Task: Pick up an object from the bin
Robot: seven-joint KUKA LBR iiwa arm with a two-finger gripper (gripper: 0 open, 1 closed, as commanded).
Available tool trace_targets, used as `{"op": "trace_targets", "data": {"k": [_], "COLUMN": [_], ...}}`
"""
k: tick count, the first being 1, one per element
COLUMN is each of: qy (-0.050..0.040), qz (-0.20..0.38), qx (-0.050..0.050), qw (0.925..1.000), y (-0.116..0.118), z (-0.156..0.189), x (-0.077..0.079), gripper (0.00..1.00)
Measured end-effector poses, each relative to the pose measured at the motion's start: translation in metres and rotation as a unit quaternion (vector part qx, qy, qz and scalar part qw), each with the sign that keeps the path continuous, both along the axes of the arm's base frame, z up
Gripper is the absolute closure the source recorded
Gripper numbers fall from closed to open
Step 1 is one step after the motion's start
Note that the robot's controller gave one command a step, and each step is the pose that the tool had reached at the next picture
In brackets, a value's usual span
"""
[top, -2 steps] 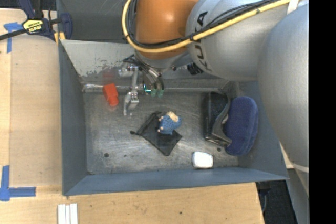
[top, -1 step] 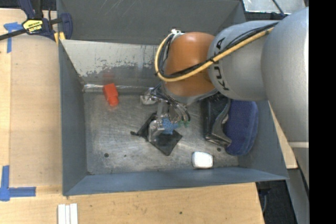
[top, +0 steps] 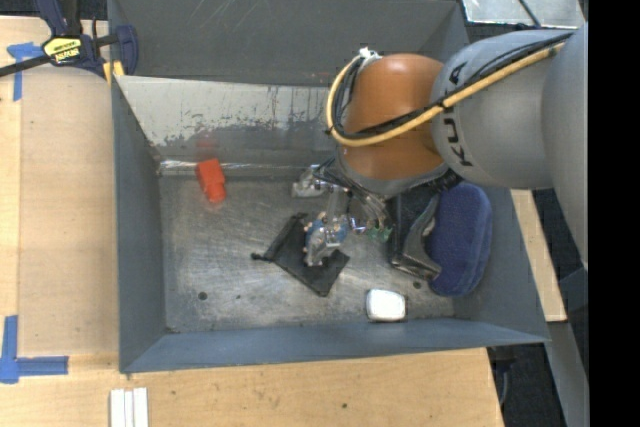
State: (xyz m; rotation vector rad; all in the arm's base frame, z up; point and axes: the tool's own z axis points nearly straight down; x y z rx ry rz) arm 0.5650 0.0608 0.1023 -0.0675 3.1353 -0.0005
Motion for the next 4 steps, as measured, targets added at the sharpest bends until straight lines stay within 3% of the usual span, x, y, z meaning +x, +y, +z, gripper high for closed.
{"op": "trace_targets", "data": {"k": [1, 2, 3, 4], "qy": [0.0001, 0.0021, 0.0013, -0.0046], "qz": [-0.058, -0.132, -0.132, -0.133], "qx": [0.001, 0.002, 0.002, 0.002], "qw": [0.9983, 0.9912, 0.9913, 0.9911], "y": [-0.016, -0.022, -0.022, -0.022], "z": [-0.002, -0.027, -0.025, -0.022], "x": [0.006, 0.006, 0.007, 0.01], "gripper": [0.0, 0.0, 0.0, 1.0]}}
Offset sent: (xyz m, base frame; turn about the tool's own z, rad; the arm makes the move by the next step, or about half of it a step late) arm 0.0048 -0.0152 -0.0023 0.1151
